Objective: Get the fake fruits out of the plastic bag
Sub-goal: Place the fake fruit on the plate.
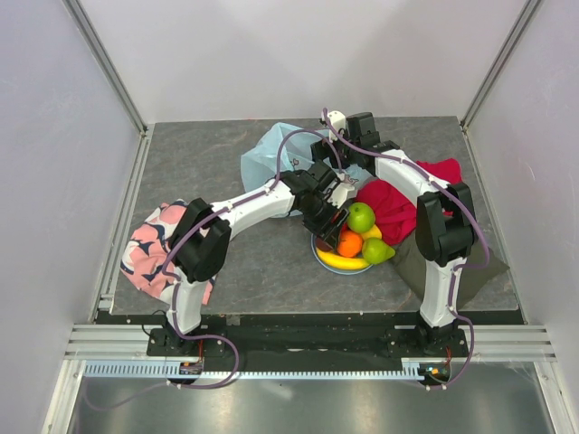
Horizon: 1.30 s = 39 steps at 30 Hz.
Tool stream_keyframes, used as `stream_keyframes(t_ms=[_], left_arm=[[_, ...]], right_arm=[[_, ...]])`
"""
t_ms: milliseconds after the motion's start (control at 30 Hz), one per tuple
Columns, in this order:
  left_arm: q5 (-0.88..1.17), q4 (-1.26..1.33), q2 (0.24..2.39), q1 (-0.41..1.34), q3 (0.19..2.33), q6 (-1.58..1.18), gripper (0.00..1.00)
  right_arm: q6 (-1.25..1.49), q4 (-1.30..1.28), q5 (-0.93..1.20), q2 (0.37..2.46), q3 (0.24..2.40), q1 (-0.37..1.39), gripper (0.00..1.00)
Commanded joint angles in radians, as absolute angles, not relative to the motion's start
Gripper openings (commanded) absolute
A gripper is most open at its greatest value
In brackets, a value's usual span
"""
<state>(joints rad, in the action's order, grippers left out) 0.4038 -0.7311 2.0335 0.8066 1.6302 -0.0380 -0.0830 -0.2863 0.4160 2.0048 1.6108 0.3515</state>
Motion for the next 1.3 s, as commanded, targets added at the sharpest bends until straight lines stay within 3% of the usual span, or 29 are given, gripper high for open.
stream_keyframes(t_ms=[0,133,400,433,500,1267], left_arm=[[0.474,-0.709,2.020,0.782,1.647,-0.123,0.29],[0.459,-0.710,2.016,0.782,1.644,-0.124,0.59],[0.460,-0.709,2.020,0.784,1.652,-0.114,0.78],[0.463,-0.709,2.020,0.784,1.651,-0.114,0.94],[0.471,-0.710,2.023,0.784,1.652,-0.114,0.98],[0.308,-0.733,1.786,0.718,1.701,0.074,0.99]], right_arm=[[-0.094,-0.281,0.426,1.987,1.617,0.354,0.98],[-0.095,-0.282,0.426,1.985,1.614,0.354,0.98],[-0.095,-0.284,0.426,1.990,1.620,0.354,0.98],[-0.095,-0.284,0.426,1.990,1.621,0.353,0.98],[-0.095,-0.284,0.426,1.990,1.623,0.353,0.98],[-0.123,-0.305,0.405,1.968,1.626,0.356,0.98]])
